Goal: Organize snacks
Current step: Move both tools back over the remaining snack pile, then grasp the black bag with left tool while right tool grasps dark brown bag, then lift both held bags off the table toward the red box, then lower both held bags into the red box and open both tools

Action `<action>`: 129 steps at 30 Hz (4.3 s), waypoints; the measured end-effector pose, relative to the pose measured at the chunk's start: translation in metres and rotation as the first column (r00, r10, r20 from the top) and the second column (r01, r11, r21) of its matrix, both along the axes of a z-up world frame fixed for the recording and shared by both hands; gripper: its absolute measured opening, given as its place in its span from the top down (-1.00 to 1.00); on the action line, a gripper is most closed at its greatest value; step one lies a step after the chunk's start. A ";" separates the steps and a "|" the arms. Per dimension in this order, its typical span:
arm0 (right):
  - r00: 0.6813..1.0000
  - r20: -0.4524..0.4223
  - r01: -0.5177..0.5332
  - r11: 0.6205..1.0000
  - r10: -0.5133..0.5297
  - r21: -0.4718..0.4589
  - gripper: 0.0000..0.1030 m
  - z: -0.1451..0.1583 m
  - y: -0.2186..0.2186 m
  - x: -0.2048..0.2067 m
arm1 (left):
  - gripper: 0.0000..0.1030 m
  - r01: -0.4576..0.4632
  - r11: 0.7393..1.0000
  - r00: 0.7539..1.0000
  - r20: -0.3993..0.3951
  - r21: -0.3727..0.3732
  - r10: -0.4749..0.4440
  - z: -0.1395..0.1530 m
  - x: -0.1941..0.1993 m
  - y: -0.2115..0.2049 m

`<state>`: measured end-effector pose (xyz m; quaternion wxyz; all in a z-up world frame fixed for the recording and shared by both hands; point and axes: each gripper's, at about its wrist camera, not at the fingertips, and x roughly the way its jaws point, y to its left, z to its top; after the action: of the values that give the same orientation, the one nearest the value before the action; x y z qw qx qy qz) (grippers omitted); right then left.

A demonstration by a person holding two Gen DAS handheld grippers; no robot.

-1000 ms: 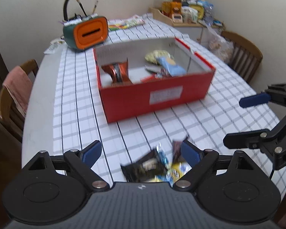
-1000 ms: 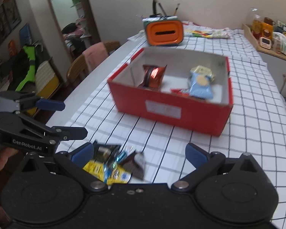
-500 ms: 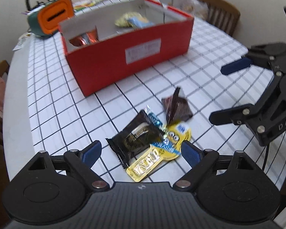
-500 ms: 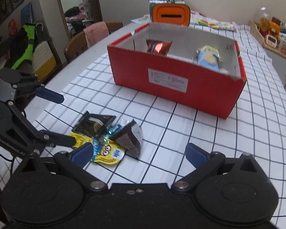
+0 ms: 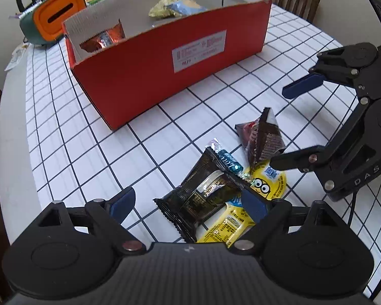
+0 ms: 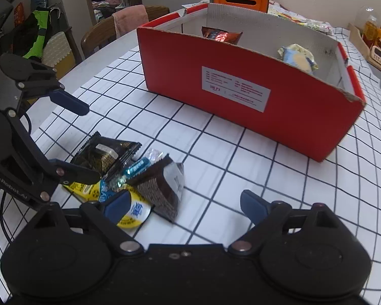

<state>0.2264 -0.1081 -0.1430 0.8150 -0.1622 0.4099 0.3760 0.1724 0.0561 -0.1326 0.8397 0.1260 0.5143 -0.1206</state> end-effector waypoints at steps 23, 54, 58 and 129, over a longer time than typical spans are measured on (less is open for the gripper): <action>0.998 -0.018 -0.065 0.997 0.066 0.045 0.02 -0.011 0.015 0.014 | -0.08 -0.060 0.988 0.995 -0.091 -0.145 0.047 -0.013 0.017 0.005; 0.985 0.014 0.164 0.970 -0.170 0.179 0.52 0.025 -0.031 -0.013 | 0.36 -0.281 0.933 0.956 0.019 -0.225 0.293 0.026 -0.025 0.010; 0.987 0.013 0.155 0.976 -0.159 0.156 0.52 0.024 -0.030 -0.013 | 0.36 -0.279 0.943 0.958 0.023 -0.183 0.287 0.023 -0.023 0.007; 0.988 0.055 0.130 0.967 -0.145 0.221 0.37 0.055 -0.028 -0.018 | 0.35 -0.345 0.919 0.930 0.063 -0.192 0.363 0.048 -0.024 -0.002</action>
<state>0.2089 -0.1361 -0.0878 0.8661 -0.0567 0.3474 0.3550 0.1483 0.0544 -0.0846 0.8796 -0.0385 0.4741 -0.0056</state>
